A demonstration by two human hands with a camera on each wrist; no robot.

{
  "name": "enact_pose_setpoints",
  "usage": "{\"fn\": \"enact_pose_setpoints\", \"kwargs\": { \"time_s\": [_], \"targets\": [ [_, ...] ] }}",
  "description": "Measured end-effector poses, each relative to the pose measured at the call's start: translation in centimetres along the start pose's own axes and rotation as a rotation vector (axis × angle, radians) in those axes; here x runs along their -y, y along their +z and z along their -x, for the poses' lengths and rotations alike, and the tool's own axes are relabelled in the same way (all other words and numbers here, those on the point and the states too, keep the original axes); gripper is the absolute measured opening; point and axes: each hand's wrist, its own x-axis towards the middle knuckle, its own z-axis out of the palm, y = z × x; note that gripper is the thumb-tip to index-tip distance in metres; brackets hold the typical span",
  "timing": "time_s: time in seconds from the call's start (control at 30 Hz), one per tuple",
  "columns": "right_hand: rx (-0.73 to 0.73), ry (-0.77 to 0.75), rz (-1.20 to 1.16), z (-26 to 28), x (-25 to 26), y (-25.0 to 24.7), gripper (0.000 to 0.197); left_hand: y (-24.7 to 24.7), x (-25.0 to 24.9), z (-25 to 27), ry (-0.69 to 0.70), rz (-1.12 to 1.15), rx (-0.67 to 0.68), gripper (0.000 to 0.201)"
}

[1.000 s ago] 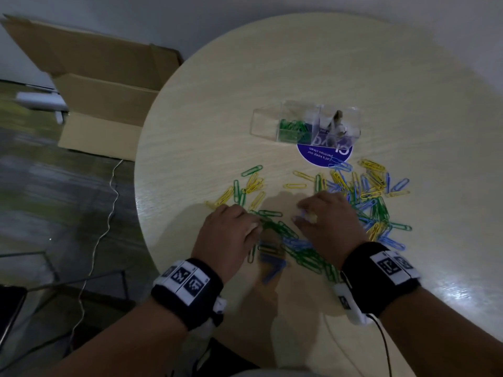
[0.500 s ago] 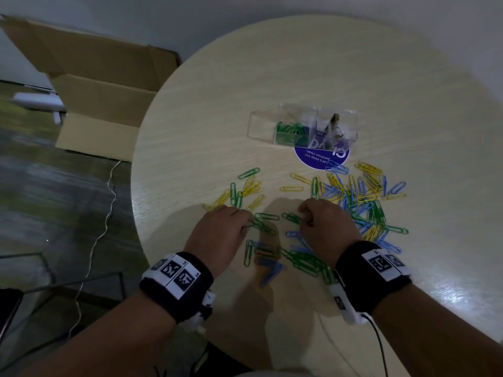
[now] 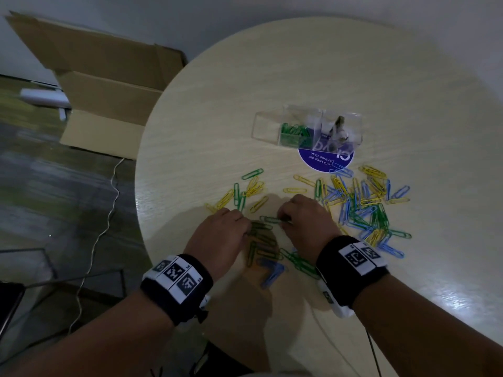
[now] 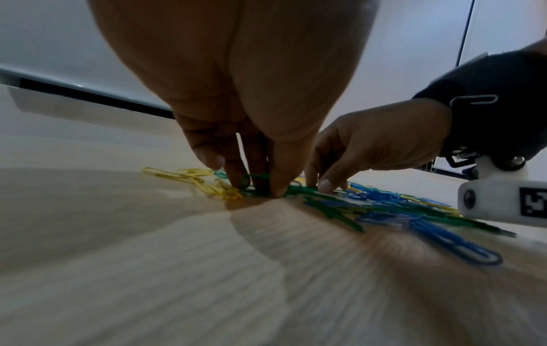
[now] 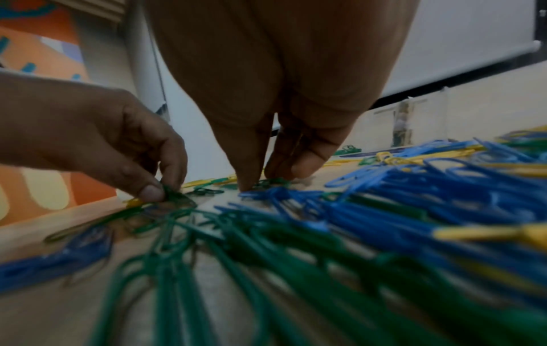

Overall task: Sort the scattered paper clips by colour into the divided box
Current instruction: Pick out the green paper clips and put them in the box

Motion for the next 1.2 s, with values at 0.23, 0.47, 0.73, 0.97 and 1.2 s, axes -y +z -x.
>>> {"fn": "enact_pose_setpoints", "kwargs": {
  "time_s": [0.23, 0.47, 0.73, 0.97, 1.2],
  "targets": [
    [0.066, 0.129, -0.047, -0.5, 0.8, -0.3, 0.022, -0.1, -0.2, -0.3, -0.079, 0.011, 0.070, 0.025],
    [0.023, 0.080, -0.024, -0.6, 0.4, -0.4, 0.023, -0.3, -0.5, 0.0, -0.059, -0.028, 0.047, 0.015],
    [0.095, -0.110, 0.057, -0.6, 0.4, -0.4, 0.019, 0.2, 0.0, 0.2, 0.114, 0.015, -0.024, 0.032],
    [0.076, 0.039, -0.045, -0.5, 0.7, -0.1, 0.008, 0.3, 0.9, 1.1, 0.022, 0.070, -0.017, 0.034],
    [-0.131, 0.075, -0.311, -0.3, -1.3, -2.7, 0.015, -2.4, 0.6, -1.2, -0.160, 0.358, -0.186, 0.013]
  ]
}}
